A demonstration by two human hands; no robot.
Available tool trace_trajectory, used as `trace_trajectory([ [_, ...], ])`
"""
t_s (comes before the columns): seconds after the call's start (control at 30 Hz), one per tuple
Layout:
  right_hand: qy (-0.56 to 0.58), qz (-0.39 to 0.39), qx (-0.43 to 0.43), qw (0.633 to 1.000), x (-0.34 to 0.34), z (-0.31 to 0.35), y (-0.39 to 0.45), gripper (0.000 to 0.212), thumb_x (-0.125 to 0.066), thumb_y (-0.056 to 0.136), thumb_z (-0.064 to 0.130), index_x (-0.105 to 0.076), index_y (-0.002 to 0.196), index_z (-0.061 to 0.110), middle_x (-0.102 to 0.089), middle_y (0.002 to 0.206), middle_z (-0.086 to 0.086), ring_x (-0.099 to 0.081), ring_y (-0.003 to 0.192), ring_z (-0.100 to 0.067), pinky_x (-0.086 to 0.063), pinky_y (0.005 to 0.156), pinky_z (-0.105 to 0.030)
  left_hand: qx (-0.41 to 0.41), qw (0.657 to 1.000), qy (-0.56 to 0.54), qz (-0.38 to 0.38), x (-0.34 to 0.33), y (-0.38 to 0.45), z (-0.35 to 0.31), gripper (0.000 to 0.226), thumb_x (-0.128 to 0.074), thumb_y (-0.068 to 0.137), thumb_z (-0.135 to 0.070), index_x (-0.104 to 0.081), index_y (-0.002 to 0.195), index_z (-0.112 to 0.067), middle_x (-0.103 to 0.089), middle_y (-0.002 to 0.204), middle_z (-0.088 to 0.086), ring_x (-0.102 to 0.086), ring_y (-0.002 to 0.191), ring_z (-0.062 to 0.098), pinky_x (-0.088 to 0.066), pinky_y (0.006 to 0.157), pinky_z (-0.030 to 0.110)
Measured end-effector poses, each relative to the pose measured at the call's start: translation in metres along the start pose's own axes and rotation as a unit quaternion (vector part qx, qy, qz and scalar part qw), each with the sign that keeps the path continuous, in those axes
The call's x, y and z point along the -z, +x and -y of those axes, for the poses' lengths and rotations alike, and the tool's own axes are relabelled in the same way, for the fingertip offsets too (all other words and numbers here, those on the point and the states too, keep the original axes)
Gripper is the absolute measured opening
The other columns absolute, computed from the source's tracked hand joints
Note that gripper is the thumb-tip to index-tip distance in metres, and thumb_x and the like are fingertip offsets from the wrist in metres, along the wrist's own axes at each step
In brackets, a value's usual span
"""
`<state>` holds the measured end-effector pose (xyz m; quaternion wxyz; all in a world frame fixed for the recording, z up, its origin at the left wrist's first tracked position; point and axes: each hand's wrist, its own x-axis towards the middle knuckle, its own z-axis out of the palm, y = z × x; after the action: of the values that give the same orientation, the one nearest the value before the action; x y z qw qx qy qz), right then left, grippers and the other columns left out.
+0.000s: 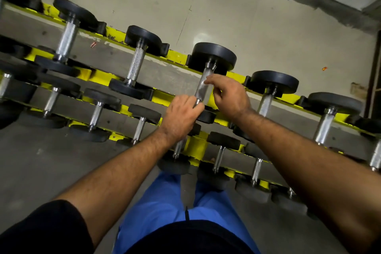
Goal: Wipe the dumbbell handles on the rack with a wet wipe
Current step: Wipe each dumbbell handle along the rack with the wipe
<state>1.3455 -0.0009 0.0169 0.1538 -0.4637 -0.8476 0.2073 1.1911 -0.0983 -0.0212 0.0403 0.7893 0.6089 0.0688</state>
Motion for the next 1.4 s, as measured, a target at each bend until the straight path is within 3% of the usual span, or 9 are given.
trace_trajectory([
  [0.17,-0.016,-0.02,0.046,0.999,-0.006,-0.014,0.007,0.046,-0.048,0.081,-0.002,-0.069,0.12,0.009,-0.066,0.128,-0.008,-0.06,0.122,-0.026,-0.047,0.102,-0.035,0.082,0.995,0.026,0.047,0.01,0.004,-0.011,0.045,-0.08,0.06,-0.015,-0.057,0.099,-0.017,-0.05,0.086,0.004,-0.048,0.081,0.023,-0.039,0.073,0.034],
  [0.33,-0.045,0.009,0.151,0.987,-0.022,-0.04,0.029,0.044,-0.055,0.084,-0.006,-0.065,0.126,0.004,-0.062,0.135,-0.013,-0.059,0.122,-0.031,-0.053,0.095,-0.043,0.123,0.987,-0.098,0.025,0.012,0.002,-0.018,0.059,-0.056,0.082,-0.068,-0.058,0.104,-0.013,-0.056,0.098,0.007,-0.051,0.094,0.023,-0.048,0.084,0.038],
  [0.5,-0.068,0.051,0.241,0.967,-0.036,-0.064,0.034,0.046,-0.056,0.086,-0.009,-0.058,0.132,-0.002,-0.055,0.141,-0.019,-0.051,0.132,-0.036,-0.047,0.102,-0.045,0.177,0.955,-0.239,-0.017,0.0,-0.006,-0.015,0.048,-0.056,0.087,-0.055,-0.06,0.101,-0.01,-0.056,0.101,0.004,-0.05,0.099,0.021,-0.045,0.085,0.032],
  [0.67,-0.086,0.058,0.341,0.934,-0.04,-0.079,0.039,0.042,-0.05,0.092,-0.004,-0.057,0.133,-0.003,-0.056,0.139,-0.021,-0.051,0.132,-0.038,-0.045,0.105,-0.051,0.189,0.946,-0.262,-0.021,-0.002,-0.005,-0.017,0.043,-0.062,0.085,-0.051,-0.061,0.104,-0.012,-0.056,0.104,0.001,-0.05,0.104,0.019,-0.044,0.088,0.03],
  [0.83,-0.091,0.05,0.326,0.94,-0.047,-0.084,0.043,0.04,-0.04,0.1,0.001,-0.053,0.138,-0.002,-0.054,0.142,-0.019,-0.048,0.135,-0.035,-0.043,0.108,-0.048,0.186,0.946,-0.263,-0.041,-0.002,-0.007,-0.017,0.04,-0.062,0.086,-0.048,-0.062,0.105,-0.012,-0.059,0.102,0.0,-0.053,0.102,0.019,-0.043,0.088,0.029],
  [0.97,-0.079,0.076,0.432,0.895,-0.047,-0.095,0.043,0.04,-0.034,0.105,0.007,-0.052,0.139,-0.001,-0.053,0.142,-0.019,-0.048,0.135,-0.035,-0.035,0.115,-0.049,0.197,0.94,-0.276,-0.043,-0.001,-0.008,-0.016,0.041,-0.061,0.087,-0.052,-0.062,0.105,-0.015,-0.058,0.102,-0.003,-0.055,0.099,0.018,-0.047,0.086,0.039],
  [1.1,-0.058,0.028,0.369,0.927,-0.047,-0.088,0.053,0.039,-0.049,0.094,-0.005,-0.058,0.132,-0.005,-0.058,0.137,-0.022,-0.052,0.13,-0.039,-0.043,0.107,-0.053,0.214,0.93,-0.292,-0.06,-0.006,-0.009,-0.016,0.042,-0.063,0.085,-0.053,-0.062,0.105,-0.016,-0.058,0.102,-0.004,-0.056,0.099,0.017,-0.049,0.084,0.043],
  [1.27,-0.049,0.071,0.451,0.889,-0.044,-0.09,0.043,0.038,-0.036,0.104,0.009,-0.06,0.132,-0.001,-0.06,0.135,-0.019,-0.053,0.13,-0.036,-0.039,0.112,-0.049,0.213,0.927,-0.296,-0.084,-0.009,-0.009,-0.023,0.037,-0.065,0.085,-0.048,-0.061,0.104,-0.016,-0.057,0.103,-0.003,-0.056,0.099,0.018,-0.049,0.084,0.044],
  [1.4,-0.04,0.006,0.382,0.923,-0.05,-0.087,0.043,0.039,-0.056,0.091,-0.006,-0.06,0.13,-0.006,-0.059,0.134,-0.023,-0.054,0.129,-0.039,-0.039,0.111,-0.05,0.205,0.934,-0.282,-0.073,-0.011,-0.009,-0.024,0.037,-0.063,0.088,-0.044,-0.06,0.106,-0.012,-0.058,0.11,0.001,-0.053,0.115,0.023,-0.043,0.102,0.046],
])
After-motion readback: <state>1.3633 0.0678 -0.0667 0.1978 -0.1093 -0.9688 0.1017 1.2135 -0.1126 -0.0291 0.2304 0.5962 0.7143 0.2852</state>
